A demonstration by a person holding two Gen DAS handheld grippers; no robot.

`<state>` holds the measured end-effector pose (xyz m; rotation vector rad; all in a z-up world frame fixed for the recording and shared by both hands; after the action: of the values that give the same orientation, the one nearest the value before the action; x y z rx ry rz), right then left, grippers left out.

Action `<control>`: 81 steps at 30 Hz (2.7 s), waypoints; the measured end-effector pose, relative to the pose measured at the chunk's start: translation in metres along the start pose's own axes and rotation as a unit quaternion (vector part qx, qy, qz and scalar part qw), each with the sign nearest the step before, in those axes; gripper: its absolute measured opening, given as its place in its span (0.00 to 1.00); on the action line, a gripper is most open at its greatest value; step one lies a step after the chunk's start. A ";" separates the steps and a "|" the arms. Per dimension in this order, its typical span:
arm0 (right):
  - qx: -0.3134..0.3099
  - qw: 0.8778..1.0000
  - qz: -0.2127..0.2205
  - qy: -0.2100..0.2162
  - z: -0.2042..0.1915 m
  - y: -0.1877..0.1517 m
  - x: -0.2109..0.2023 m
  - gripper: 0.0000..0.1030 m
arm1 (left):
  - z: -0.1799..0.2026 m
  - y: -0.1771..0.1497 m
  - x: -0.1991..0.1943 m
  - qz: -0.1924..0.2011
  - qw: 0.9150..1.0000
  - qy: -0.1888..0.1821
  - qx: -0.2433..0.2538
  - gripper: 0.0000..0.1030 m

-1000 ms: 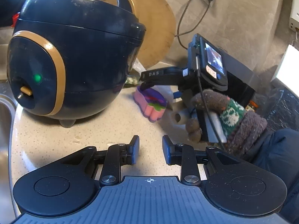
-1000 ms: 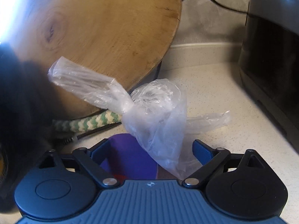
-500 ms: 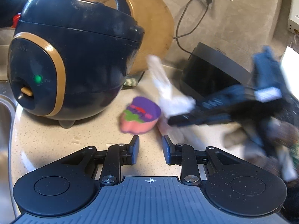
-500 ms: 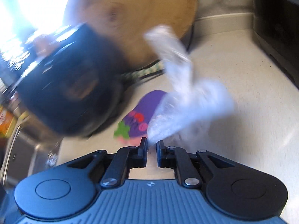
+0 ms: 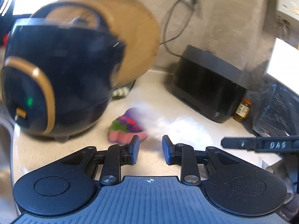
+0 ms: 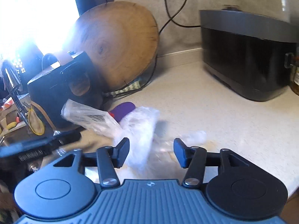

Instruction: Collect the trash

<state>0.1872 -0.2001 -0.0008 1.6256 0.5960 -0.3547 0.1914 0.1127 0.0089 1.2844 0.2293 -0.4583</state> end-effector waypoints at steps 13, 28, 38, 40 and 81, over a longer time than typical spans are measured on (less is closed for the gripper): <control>0.011 0.998 0.048 -0.044 0.053 -0.017 -0.034 0.63 | 0.058 0.092 -0.035 0.106 0.979 0.067 0.160 0.30; -0.040 0.998 0.019 0.036 0.006 -0.007 0.018 0.79 | 0.040 0.038 0.082 -0.101 0.955 0.105 0.259 0.33; -0.043 0.997 -0.057 0.040 -0.017 -0.009 0.086 0.33 | 0.047 0.039 0.091 -0.098 0.955 0.090 0.266 0.33; -0.029 0.999 -0.033 0.007 0.000 -0.003 0.076 0.32 | 0.048 0.039 0.094 -0.099 0.955 0.086 0.266 0.33; 0.146 0.989 0.024 -0.001 0.108 -0.010 0.059 0.41 | 0.009 0.056 0.185 -0.201 0.959 0.122 0.157 0.31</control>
<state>0.2411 -0.2955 -0.0573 1.9175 0.5195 -0.4231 0.3805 0.0790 -0.0161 1.6145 0.6539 -0.7029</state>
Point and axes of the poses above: each gripper's, at about its wrist camera, not at the fingertips, and x roughly the way its jaws point, z to its right, y to its top, the point moved 5 cm from there along x, roughly the way its jaws point, and after that the axes turned 1 degree about z, right-handed, at the moved point
